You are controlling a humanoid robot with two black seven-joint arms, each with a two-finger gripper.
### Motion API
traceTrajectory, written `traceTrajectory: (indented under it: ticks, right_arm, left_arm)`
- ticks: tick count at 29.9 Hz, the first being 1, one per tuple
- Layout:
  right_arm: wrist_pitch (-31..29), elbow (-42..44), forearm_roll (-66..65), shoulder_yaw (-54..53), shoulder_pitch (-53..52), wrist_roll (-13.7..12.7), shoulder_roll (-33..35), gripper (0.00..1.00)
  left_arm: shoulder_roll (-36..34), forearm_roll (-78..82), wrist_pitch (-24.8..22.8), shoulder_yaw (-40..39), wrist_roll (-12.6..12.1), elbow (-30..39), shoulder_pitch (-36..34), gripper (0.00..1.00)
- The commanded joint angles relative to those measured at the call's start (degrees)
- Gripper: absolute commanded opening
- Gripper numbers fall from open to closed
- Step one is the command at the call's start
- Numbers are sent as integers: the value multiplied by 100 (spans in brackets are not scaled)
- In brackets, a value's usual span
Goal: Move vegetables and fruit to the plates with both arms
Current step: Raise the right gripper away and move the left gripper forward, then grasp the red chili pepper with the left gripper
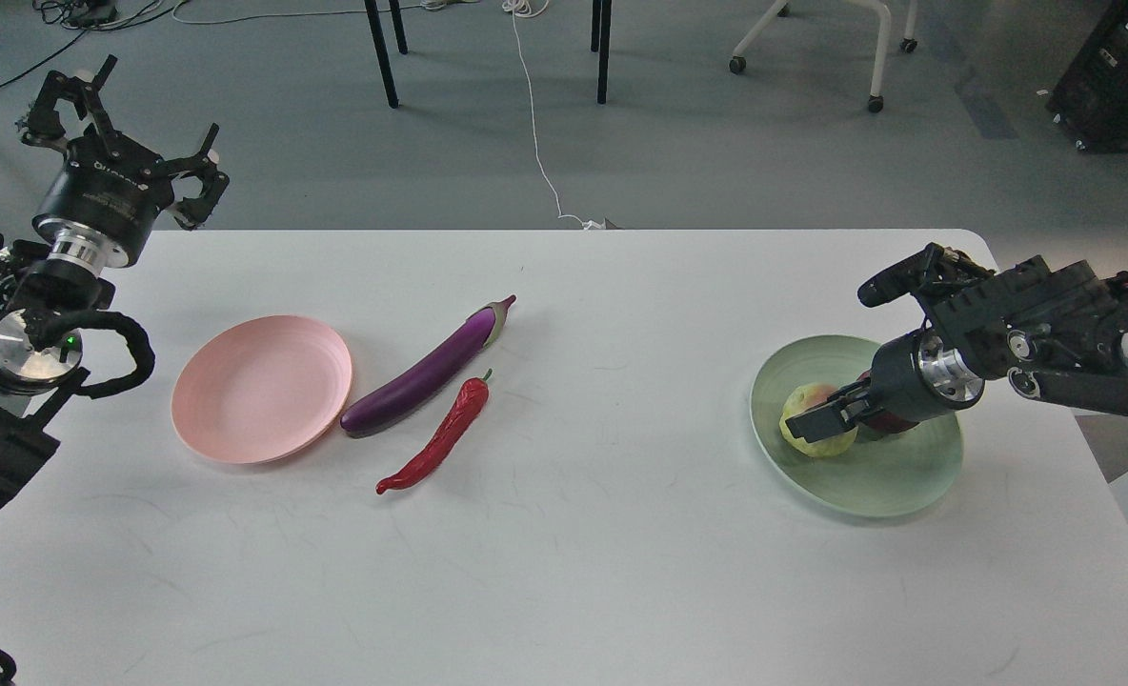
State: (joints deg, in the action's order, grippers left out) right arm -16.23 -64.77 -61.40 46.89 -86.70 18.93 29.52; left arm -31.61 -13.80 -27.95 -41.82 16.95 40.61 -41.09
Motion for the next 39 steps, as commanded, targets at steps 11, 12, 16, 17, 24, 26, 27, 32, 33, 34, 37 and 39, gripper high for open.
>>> traceTrajectory:
  ticks: [11,12,16,17,24,26,27,32,33,34,37,39]
  right_arm:
    - [-29,1009,865,-2163,459,24,783,98]
    - [-20,1115,971,-2480,688,24,801,98]
    - [6,1466,1217,-4023,1644,-20,784,98]
    - [24,1528,1288,-4421,1883,-20,784,98]
    - [50,1599,2367,-6603,3088,-3,810,99]
    - [50,1608,2964,-6938,3317,15,810,99]
    - [50,1617,3315,-7069,3413,23,819,99]
    - [-3,1880,4740,-7352,3652,85,819,99]
    - [-3,1907,4995,-7361,3678,111,810,99]
    - [-3,1916,5241,-7361,3704,129,810,99]
    - [-12,1916,5691,-7370,3731,129,801,99]
    - [-11,1916,5779,-7370,3783,138,766,99]
  left_arm:
    - [-661,1587,27,253,-60,833,-31,98]
    - [-723,1930,18,253,-60,947,-31,98]
    - [-812,3640,26,235,-25,1317,-75,98]
    - [-812,4169,26,235,-16,1387,-92,98]
    - [-803,7124,123,235,10,2257,-101,98]
    - [-742,7994,280,235,10,2442,-101,98]
    - [-707,8468,394,235,10,2573,-93,98]
    - [-364,10604,703,454,19,2969,-57,96]
    - [-294,11078,790,603,19,2996,-66,96]
    - [-224,11500,939,770,19,3005,-75,95]
    - [-188,12477,1519,1323,28,2918,-57,93]
    - [-188,12962,1949,1824,28,2786,-49,88]
